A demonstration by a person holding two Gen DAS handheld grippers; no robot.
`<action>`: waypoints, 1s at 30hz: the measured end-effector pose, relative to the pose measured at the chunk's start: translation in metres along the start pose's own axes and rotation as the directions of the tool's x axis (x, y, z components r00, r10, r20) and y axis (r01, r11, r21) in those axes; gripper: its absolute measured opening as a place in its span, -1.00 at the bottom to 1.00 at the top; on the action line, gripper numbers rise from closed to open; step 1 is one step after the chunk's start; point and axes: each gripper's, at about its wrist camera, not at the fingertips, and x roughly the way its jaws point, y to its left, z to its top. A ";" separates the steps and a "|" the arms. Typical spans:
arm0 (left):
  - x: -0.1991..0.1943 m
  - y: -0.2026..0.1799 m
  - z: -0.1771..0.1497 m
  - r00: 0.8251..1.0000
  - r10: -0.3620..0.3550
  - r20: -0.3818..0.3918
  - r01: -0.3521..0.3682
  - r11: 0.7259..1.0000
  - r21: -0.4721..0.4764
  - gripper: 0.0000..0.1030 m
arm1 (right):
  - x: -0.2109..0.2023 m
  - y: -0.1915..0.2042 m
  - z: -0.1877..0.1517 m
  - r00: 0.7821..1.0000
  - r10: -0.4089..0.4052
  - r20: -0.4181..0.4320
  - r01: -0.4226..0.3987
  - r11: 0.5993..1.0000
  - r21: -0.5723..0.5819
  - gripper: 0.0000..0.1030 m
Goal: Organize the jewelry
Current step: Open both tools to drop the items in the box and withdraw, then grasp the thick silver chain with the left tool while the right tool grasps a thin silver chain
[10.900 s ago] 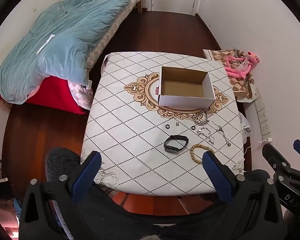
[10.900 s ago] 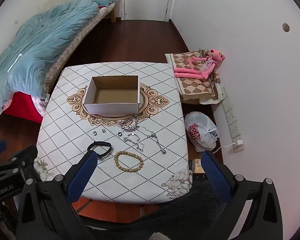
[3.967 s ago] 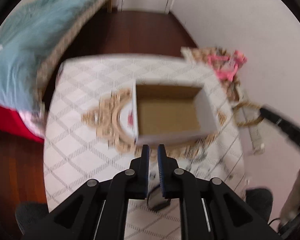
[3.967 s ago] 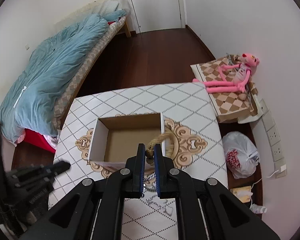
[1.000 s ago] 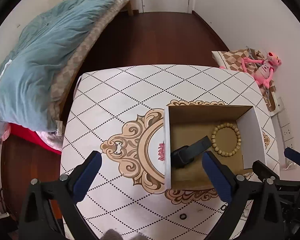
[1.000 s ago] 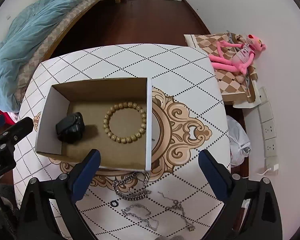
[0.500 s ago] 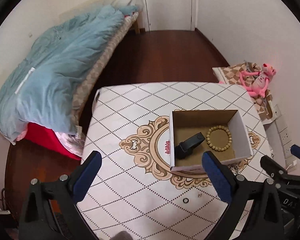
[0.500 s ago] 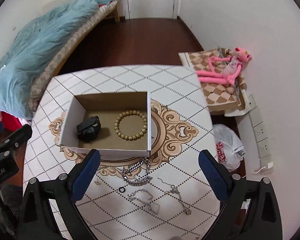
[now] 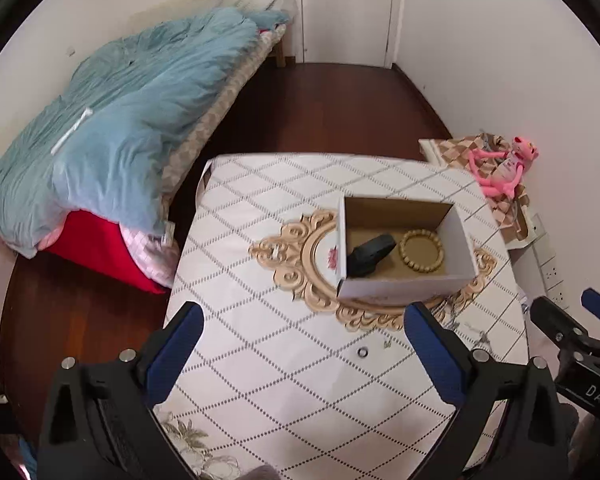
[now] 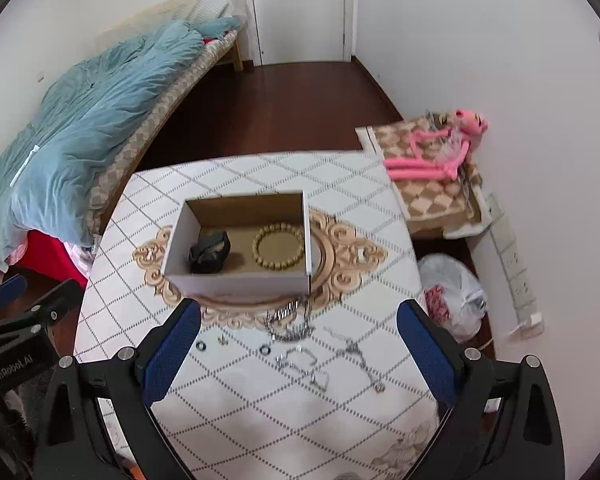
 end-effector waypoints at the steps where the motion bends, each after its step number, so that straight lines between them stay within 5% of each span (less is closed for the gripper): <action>1: 0.006 0.000 -0.006 1.000 0.003 -0.012 -0.003 1.000 -0.002 0.99 | 0.004 -0.003 -0.006 1.000 -0.002 -0.011 0.002 1.000 0.010 0.93; 8: 0.057 -0.007 -0.052 0.994 0.054 -0.092 -0.051 0.998 0.034 0.99 | 0.062 -0.041 -0.059 0.992 -0.014 -0.127 0.028 0.993 0.111 0.92; 14: 0.095 -0.016 -0.078 0.984 0.052 -0.168 -0.045 0.998 0.045 0.99 | 0.118 -0.058 -0.105 0.976 -0.004 -0.218 0.035 0.990 0.139 0.44; 22: 0.114 -0.019 -0.092 0.976 0.062 -0.208 -0.047 0.996 0.074 0.99 | 0.139 -0.037 -0.125 0.984 -0.057 -0.166 0.064 0.997 0.038 0.22; 25: 0.119 -0.016 -0.093 0.974 0.072 -0.214 -0.056 0.995 0.080 0.99 | 0.138 -0.026 -0.128 0.989 -0.072 -0.127 0.075 0.997 0.014 -0.13; 27: 0.120 -0.016 -0.095 0.973 0.072 -0.220 -0.056 0.995 0.078 0.99 | 0.137 -0.021 -0.129 0.991 -0.073 -0.109 0.074 0.997 0.002 -0.86; 30: 0.121 -0.017 -0.094 0.973 0.072 -0.220 -0.055 0.995 0.082 0.99 | 0.135 -0.025 -0.126 0.993 -0.051 -0.107 0.054 0.998 0.021 -0.94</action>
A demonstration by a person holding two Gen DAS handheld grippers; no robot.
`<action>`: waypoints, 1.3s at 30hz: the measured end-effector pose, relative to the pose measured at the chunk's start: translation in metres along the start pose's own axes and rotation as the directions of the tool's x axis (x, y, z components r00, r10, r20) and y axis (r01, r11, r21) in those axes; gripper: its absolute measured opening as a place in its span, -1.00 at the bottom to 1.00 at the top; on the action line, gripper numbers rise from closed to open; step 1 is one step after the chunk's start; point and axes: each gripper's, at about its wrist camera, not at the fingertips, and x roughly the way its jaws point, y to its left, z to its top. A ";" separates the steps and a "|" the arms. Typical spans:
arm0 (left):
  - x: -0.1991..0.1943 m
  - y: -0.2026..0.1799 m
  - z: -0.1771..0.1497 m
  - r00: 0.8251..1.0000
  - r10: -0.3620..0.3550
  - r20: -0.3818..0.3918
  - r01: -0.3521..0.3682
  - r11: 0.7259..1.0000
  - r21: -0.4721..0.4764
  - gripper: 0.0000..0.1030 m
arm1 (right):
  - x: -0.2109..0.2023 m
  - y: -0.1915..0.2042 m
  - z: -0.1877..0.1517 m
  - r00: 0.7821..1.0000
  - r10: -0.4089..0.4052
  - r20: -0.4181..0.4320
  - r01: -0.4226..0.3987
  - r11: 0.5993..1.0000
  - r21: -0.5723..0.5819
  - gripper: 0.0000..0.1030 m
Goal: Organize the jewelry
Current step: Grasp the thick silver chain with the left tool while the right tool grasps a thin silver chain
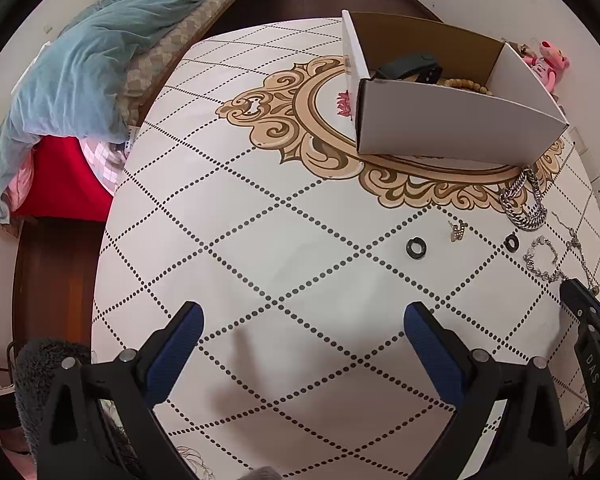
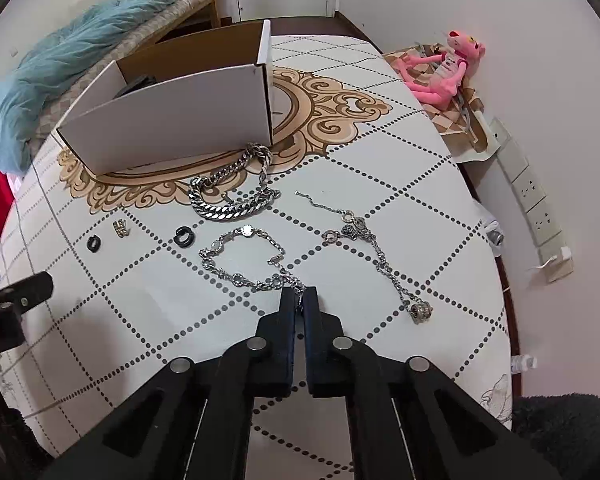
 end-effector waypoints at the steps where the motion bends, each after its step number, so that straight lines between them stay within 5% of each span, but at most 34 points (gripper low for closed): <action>1: 0.001 0.000 0.001 1.000 -0.002 0.001 0.002 1.000 0.001 0.99 | -0.001 -0.003 0.002 1.000 0.012 -0.003 -0.012 1.000 0.014 -0.94; 11: -0.008 -0.020 0.010 0.998 -0.054 0.011 0.054 0.998 0.015 0.98 | -0.052 -0.032 0.022 0.989 0.084 0.118 -0.097 0.989 0.112 -0.94; 19: -0.006 -0.079 0.054 0.970 -0.239 -0.050 0.242 0.968 0.069 0.97 | -0.041 -0.064 0.037 0.993 0.031 0.115 -0.051 0.982 0.180 -0.95; 29: 0.007 -0.137 0.074 0.973 -0.221 -0.062 0.230 0.947 0.223 0.95 | -0.017 -0.086 0.037 0.996 0.038 0.082 -0.058 0.964 0.260 -0.94; 35: 0.022 -0.153 0.072 0.979 -0.183 -0.093 0.202 0.940 0.275 0.58 | -0.014 -0.094 0.038 0.996 0.042 0.078 -0.063 0.954 0.292 -0.94; 39: 0.026 -0.156 0.076 0.974 -0.207 -0.097 0.225 0.937 0.267 0.14 | -0.013 -0.095 0.038 0.996 0.046 0.073 -0.066 0.952 0.299 -0.94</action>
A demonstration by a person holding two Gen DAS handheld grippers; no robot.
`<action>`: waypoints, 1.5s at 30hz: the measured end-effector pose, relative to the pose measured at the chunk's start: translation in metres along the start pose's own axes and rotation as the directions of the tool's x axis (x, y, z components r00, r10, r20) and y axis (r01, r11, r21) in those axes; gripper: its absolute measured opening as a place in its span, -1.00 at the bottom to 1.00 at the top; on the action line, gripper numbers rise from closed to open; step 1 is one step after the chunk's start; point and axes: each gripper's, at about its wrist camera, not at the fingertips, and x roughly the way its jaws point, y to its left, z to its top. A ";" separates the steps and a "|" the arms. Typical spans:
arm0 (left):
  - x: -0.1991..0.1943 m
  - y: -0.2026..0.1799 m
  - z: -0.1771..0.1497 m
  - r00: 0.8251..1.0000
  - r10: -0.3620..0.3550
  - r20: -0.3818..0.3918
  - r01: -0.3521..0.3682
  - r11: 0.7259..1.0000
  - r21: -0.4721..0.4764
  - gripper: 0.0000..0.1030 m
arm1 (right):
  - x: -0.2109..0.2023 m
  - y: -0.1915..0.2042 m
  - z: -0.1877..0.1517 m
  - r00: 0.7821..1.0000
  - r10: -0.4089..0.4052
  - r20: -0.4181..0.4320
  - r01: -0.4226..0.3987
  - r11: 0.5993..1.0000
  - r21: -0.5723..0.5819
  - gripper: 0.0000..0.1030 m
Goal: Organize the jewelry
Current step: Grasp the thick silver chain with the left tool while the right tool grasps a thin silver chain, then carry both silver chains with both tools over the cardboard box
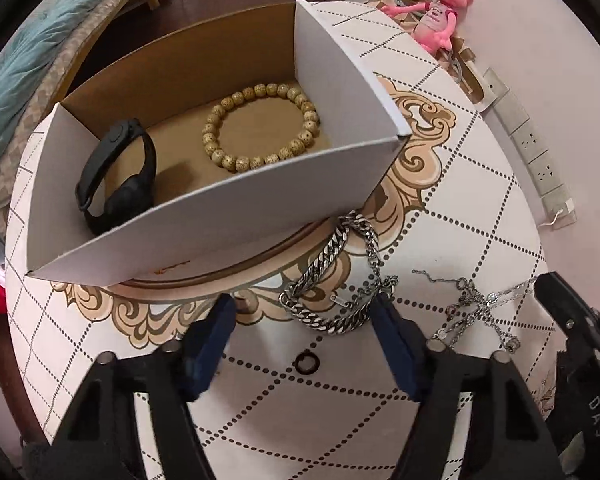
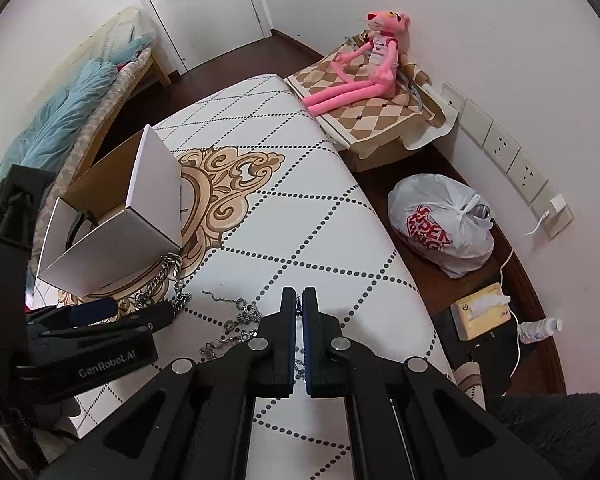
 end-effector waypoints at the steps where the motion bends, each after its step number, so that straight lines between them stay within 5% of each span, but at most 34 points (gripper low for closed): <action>1: -0.001 0.001 0.001 1.000 -0.023 0.004 0.023 1.000 0.002 -0.01 | -0.001 0.000 0.000 1.000 -0.001 -0.002 0.001 1.000 0.000 -0.94; 3: 0.000 -0.002 0.006 0.998 -0.056 0.010 0.056 0.998 -0.003 -0.61 | 0.000 0.000 0.000 1.000 0.001 -0.004 -0.001 1.000 0.003 -0.94; 6: 0.000 0.001 0.008 0.996 -0.091 0.011 0.091 0.996 -0.015 -0.88 | -0.001 0.002 0.000 1.000 0.010 -0.005 -0.010 1.000 0.003 -0.94; 23: -0.052 0.046 -0.017 0.972 -0.191 0.136 0.203 0.976 -0.083 -0.93 | -0.043 0.023 0.013 0.993 0.099 0.057 -0.097 0.995 -0.037 -0.94; 28: -0.029 0.036 -0.002 0.982 -0.173 0.080 0.178 0.982 -0.057 -0.68 | -0.044 0.024 0.015 0.994 0.096 0.061 -0.094 0.995 -0.033 -0.94; 30: -0.020 0.030 0.000 0.986 -0.153 0.065 0.156 0.987 -0.032 -0.27 | -0.043 0.022 0.014 0.994 0.093 0.058 -0.091 0.996 -0.024 -0.94; 32: -0.011 0.023 0.002 0.985 -0.166 0.039 0.166 0.986 -0.006 -0.11 | -0.042 0.017 0.013 0.995 0.086 0.054 -0.086 0.996 -0.016 -0.94; 40: -0.001 -0.010 -0.004 0.995 -0.073 0.063 0.061 0.984 0.167 -0.12 | -0.030 0.002 0.013 0.998 0.063 0.028 -0.064 0.998 0.025 -0.94; 41: -0.001 -0.011 -0.004 0.995 -0.073 0.070 0.060 0.983 0.171 -0.18 | -0.029 0.001 0.013 0.998 0.062 0.025 -0.062 0.998 0.027 -0.94; 42: -0.001 -0.011 -0.004 0.994 -0.073 0.083 0.058 0.983 0.173 -0.72 | -0.028 0.001 0.012 0.998 0.063 0.022 -0.064 0.998 0.029 -0.94; 45: -0.004 0.003 -0.005 0.987 -0.144 0.077 0.133 0.983 0.126 -0.84 | -0.027 0.002 0.012 0.997 0.070 0.021 -0.071 0.997 0.029 -0.94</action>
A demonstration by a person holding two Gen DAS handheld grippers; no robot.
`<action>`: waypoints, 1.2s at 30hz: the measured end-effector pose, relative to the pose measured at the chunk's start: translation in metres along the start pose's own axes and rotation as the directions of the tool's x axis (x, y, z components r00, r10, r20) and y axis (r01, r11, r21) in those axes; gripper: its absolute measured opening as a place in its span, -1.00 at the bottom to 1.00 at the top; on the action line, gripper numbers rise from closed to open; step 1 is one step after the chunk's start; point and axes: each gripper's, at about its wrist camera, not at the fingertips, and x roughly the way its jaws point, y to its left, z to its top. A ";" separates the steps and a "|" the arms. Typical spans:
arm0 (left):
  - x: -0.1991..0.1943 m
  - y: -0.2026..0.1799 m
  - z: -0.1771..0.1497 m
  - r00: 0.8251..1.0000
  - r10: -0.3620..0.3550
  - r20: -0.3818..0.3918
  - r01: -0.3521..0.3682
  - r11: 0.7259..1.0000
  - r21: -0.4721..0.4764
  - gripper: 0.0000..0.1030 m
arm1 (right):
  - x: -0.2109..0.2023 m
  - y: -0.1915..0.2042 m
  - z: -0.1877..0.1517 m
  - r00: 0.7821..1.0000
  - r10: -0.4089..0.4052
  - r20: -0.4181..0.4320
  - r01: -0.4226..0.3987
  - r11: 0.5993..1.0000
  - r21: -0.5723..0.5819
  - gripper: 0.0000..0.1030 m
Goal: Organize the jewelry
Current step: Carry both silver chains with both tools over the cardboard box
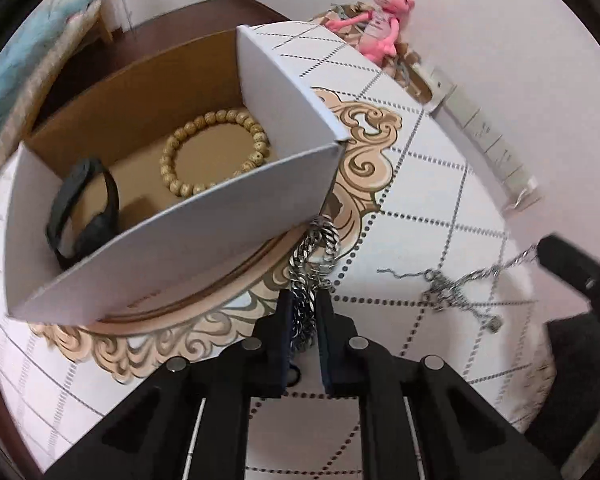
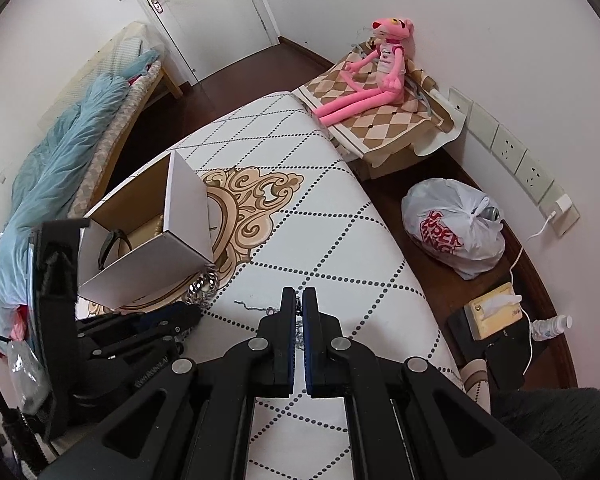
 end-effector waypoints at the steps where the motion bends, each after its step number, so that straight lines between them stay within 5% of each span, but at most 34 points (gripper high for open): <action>1: -0.002 0.004 -0.002 1.000 -0.010 0.008 0.011 1.000 -0.015 -0.85 | -0.001 0.001 0.000 1.000 0.004 0.002 -0.004 1.000 -0.001 -0.94; 18: -0.103 0.031 -0.019 0.974 -0.125 0.188 0.145 0.985 -0.097 -0.87 | -0.036 0.019 0.016 0.995 0.094 0.040 -0.093 0.995 -0.033 -0.94; 27: -0.172 0.061 0.027 0.943 -0.119 0.309 0.160 0.981 -0.108 -0.87 | -0.069 0.087 0.073 0.964 0.256 0.068 -0.244 0.958 -0.150 -0.94; 36: -0.137 0.129 0.080 0.974 -0.060 0.218 0.104 0.975 -0.196 -0.87 | -0.009 0.164 0.127 0.964 0.262 -0.039 -0.263 0.929 -0.259 -0.94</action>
